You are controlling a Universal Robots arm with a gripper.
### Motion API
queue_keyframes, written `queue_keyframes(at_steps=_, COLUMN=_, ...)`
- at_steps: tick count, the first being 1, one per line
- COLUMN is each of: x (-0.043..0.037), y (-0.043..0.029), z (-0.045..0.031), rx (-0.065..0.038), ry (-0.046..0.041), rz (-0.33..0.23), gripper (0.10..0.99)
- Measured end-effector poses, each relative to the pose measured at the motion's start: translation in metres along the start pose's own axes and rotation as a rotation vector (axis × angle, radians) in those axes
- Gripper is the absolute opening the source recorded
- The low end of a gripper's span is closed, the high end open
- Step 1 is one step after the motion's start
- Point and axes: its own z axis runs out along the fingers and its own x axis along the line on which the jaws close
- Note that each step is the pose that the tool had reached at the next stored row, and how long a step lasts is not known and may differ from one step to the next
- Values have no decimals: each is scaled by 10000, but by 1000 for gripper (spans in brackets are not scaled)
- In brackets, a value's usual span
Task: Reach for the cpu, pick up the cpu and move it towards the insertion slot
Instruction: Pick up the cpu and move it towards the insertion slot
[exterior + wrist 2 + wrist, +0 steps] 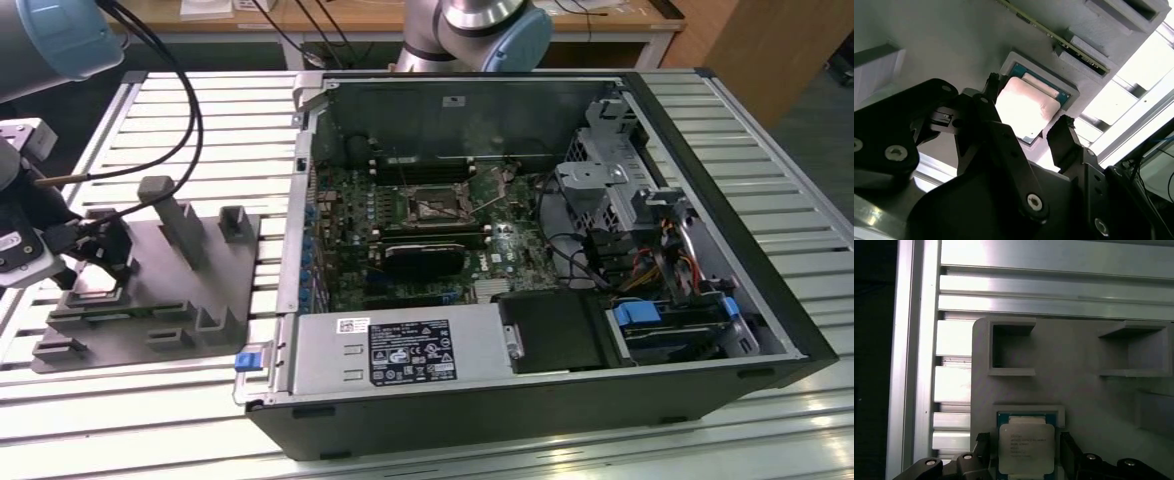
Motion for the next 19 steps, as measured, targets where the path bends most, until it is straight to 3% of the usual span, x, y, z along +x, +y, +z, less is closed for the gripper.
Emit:
queue_keyframes(at_steps=9, x=-1, y=0, z=1, rx=-16, ry=56, rz=3, gripper=647)
queue_keyframes(at_steps=11, x=0, y=0, z=-1, rx=-17, ry=71, rz=3, gripper=537)
queue_keyframes(at_steps=19, x=-1, y=0, z=0, rx=-31, ry=114, rz=9, gripper=537)
